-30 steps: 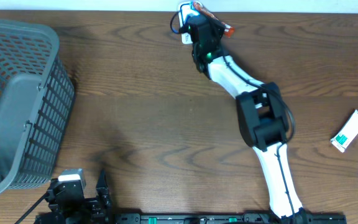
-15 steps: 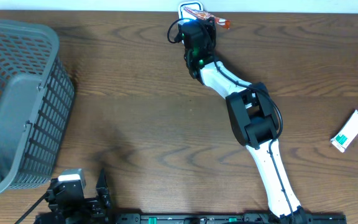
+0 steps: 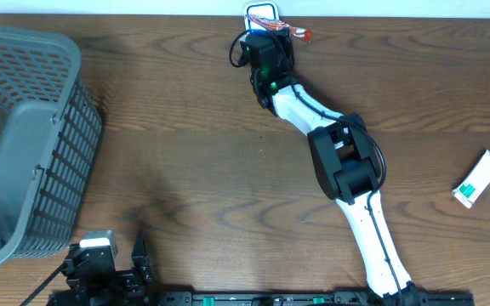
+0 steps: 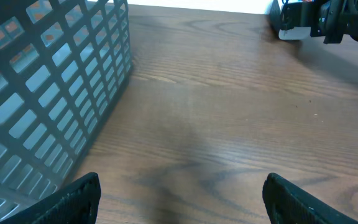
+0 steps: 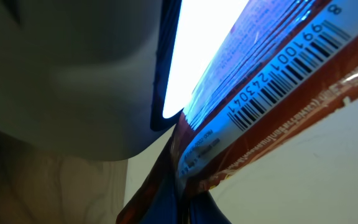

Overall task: Scan the item barcode
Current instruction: 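Hold the TOP bar barcode in front of the scanner, then carry the TOP bar to the right table edge and release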

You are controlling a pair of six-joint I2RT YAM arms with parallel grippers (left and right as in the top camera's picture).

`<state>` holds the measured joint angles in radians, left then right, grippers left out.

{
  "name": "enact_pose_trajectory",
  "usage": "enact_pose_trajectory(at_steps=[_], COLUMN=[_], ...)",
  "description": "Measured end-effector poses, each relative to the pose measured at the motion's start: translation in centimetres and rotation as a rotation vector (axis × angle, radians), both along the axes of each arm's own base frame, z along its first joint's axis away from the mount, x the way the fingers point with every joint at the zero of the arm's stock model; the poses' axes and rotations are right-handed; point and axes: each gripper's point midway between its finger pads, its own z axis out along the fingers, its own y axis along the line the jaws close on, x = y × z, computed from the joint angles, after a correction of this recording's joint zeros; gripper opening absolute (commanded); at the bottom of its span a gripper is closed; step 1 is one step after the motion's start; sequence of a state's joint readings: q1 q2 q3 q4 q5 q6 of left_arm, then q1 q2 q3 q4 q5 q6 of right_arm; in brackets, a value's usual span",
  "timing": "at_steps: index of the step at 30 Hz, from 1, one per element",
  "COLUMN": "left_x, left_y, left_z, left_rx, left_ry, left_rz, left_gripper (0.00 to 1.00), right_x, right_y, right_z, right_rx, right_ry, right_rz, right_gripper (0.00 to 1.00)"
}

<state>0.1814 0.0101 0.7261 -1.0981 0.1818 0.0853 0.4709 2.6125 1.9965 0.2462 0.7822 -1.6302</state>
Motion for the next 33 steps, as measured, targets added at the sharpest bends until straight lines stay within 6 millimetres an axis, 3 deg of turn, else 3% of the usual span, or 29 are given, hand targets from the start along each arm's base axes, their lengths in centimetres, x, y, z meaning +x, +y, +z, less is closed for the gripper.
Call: enact_pose_trajectory(at_steps=[8, 13, 16, 21, 24, 26, 28, 33], left_x=[0.0, 0.0, 0.0, 0.0, 0.0, 0.0, 0.0, 0.0], left_y=[0.0, 0.0, 0.0, 0.0, 0.0, 0.0, 0.0, 0.0], left_z=[0.0, 0.0, 0.0, 0.0, 0.0, 0.0, 0.0, 0.0], left_rx=[0.000, 0.000, 0.000, 0.000, 0.000, 0.000, 0.000, 0.000], left_ry=[0.000, -0.001, 0.000, 0.000, -0.001, -0.001, 0.000, 0.000], left_rz=[0.000, 0.000, 0.000, 0.000, 0.000, 0.000, 0.000, 0.000], left_gripper=[0.84, 0.84, 0.84, 0.84, 0.84, 0.84, 0.84, 0.84], right_x=[-1.0, -3.3, -5.5, -10.3, -13.7, -15.3, -16.3, -18.3], right_y=[-0.1, 0.3, 1.0, 0.1, -1.9, -4.2, -6.8, -17.2], right_z=[-1.6, -1.5, 1.3, 9.7, 13.4, 14.6, 14.1, 9.5], right_rx=[-0.043, -0.016, 0.077, 0.304, 0.463, 0.591, 0.671, 0.853], right_ry=[0.088, 0.205, 0.250, 0.266, 0.302, 0.327, 0.367, 0.446], right_rz=[-0.009, -0.019, -0.030, -0.092, -0.159, -0.236, -0.333, -0.721], right_gripper=[0.01, 0.01, 0.01, 0.01, 0.01, 0.01, 0.01, 0.01])
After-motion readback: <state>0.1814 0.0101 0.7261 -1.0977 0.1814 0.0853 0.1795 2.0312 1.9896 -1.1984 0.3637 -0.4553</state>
